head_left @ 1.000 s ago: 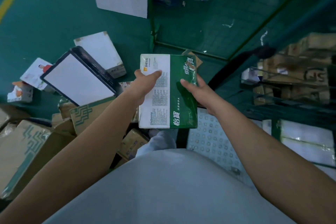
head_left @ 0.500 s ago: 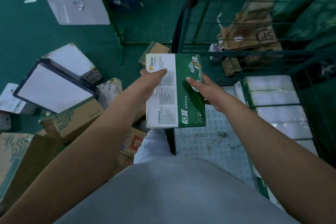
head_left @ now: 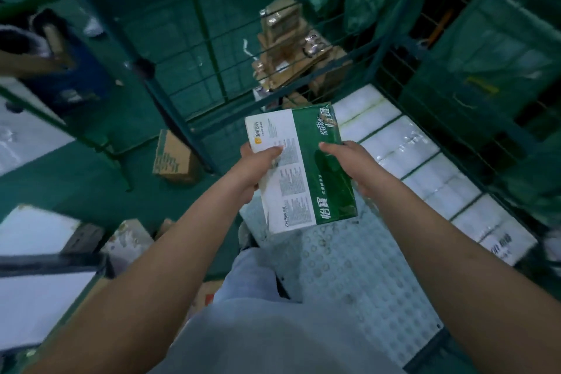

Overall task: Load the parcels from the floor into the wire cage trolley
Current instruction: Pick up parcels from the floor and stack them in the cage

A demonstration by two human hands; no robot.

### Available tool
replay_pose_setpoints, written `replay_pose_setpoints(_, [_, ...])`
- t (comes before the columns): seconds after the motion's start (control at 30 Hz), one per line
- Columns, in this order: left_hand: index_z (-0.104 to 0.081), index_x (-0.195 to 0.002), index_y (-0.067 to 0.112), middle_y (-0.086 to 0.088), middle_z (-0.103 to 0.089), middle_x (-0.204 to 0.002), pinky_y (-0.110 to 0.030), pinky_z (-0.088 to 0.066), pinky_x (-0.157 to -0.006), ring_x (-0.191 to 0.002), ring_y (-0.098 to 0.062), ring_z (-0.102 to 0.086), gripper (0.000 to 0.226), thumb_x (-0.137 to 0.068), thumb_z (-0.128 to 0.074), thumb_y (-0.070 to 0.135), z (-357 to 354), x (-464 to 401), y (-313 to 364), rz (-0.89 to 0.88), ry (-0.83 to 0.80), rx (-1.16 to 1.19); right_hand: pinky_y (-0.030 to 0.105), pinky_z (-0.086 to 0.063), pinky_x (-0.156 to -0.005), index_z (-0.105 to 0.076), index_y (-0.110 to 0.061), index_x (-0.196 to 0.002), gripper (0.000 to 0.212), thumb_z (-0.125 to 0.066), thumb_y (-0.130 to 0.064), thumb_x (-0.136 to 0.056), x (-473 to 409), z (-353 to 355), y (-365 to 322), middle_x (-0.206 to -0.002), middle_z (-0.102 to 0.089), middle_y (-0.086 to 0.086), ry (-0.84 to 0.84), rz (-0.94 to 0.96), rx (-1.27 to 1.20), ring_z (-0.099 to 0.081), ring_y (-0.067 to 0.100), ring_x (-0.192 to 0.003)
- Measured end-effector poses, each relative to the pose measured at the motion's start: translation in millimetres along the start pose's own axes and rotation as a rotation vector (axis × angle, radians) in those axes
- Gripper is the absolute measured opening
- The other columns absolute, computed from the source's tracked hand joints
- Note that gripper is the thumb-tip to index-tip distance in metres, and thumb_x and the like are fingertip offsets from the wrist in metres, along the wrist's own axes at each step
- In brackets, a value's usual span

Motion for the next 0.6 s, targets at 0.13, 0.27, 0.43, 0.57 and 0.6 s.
replay_pose_setpoints(0.13, [-0.033,-0.144,0.027,0.004,-0.062,-0.129,-0.038,-0.049,-0.076,-0.111,-0.021,-0.062,0.067,-0.092,-0.072,0.044,-47,-36,24,0.014,-0.073,0.013,0.024,-0.042,-0.067,-0.054,-0.024,-0.125,0.04,-0.069,-0.043,-0.094,-30,41,4,-0.114,-0.062,-0.008,0.095,-0.014,-0.083,-0.059,0.007,-0.09])
replay_pose_setpoints(0.27, [-0.036,-0.138,0.028,0.005,-0.063,-0.121,-0.044,-0.056,-0.09,-0.105,-0.018,-0.065,0.054,-0.096,-0.069,0.041,-78,-78,41,0.064,-0.162,-0.027,0.022,-0.043,-0.063,-0.054,-0.025,-0.13,0.041,-0.07,-0.037,-0.095,-67,64,-7,-0.111,-0.065,-0.009,0.204,0.003,-0.128,-0.063,0.004,-0.087])
replay_pose_setpoints(0.43, [-0.049,-0.129,0.032,-0.001,-0.062,-0.124,-0.046,-0.058,-0.095,-0.113,-0.026,-0.062,0.044,-0.093,-0.07,0.047,-102,-138,72,0.224,-0.288,-0.065,0.029,-0.052,-0.079,-0.051,-0.027,-0.14,0.057,-0.071,-0.046,-0.09,-122,83,-32,-0.12,-0.064,-0.005,0.305,-0.044,-0.032,-0.065,0.01,-0.095])
replay_pose_setpoints(0.57, [-0.055,-0.133,0.028,0.001,-0.061,-0.113,-0.046,-0.056,-0.099,-0.108,-0.024,-0.062,0.039,-0.098,-0.066,0.042,-127,-190,86,0.286,-0.328,-0.008,0.044,-0.047,-0.106,-0.042,-0.031,-0.15,0.075,-0.067,-0.059,-0.085,-178,94,-51,-0.144,-0.055,0.002,0.362,-0.074,0.218,-0.057,0.028,-0.125])
replay_pose_setpoints(0.6, [-0.056,-0.133,0.027,0.002,-0.06,-0.115,-0.045,-0.056,-0.1,-0.109,-0.024,-0.062,0.039,-0.098,-0.066,0.042,-134,-204,88,0.292,-0.337,-0.007,0.043,-0.045,-0.108,-0.04,-0.03,-0.152,0.075,-0.066,-0.058,-0.087,-193,97,-51,-0.147,-0.053,0.004,0.38,-0.074,0.281,-0.055,0.029,-0.128])
Point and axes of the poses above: each hand's wrist, its own x-axis away from the middle knuckle, its own z-axis out of the back of the hand, y = z × x, the point moved 1 cm from there along -x, towards the middle knuckle
